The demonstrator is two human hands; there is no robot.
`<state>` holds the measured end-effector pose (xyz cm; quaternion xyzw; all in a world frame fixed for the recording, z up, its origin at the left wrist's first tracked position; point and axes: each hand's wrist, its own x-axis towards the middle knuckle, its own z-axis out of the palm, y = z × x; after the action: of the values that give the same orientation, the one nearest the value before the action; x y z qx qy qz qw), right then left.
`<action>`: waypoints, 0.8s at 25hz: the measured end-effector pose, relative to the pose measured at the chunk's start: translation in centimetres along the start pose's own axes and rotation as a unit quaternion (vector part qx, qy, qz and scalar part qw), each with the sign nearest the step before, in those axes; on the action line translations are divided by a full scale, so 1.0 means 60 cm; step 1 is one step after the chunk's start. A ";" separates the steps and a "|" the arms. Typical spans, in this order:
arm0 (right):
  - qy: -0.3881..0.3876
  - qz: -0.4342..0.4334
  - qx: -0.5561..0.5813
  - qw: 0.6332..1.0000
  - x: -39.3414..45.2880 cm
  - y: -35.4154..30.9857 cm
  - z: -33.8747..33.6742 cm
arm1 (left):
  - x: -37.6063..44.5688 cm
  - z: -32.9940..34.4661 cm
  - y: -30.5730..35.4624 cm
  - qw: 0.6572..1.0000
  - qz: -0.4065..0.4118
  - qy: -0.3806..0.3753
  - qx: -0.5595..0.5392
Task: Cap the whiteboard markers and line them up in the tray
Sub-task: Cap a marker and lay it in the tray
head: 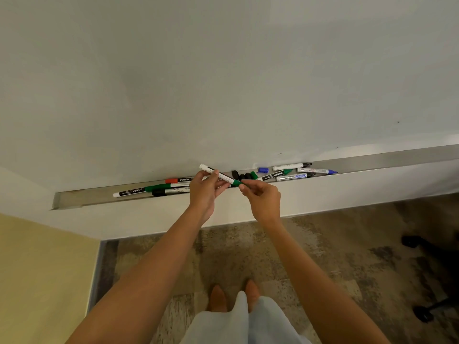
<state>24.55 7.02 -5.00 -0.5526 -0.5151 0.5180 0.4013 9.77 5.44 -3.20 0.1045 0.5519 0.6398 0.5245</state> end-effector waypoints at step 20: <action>-0.019 0.108 -0.033 0.993 -0.022 0.045 0.052 | 0.007 -0.019 -0.019 0.961 0.122 0.016 0.247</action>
<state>21.96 5.04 -7.89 -0.6080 -0.4764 0.5517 0.3147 9.37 4.91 -4.74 0.2869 0.6843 0.5447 0.3909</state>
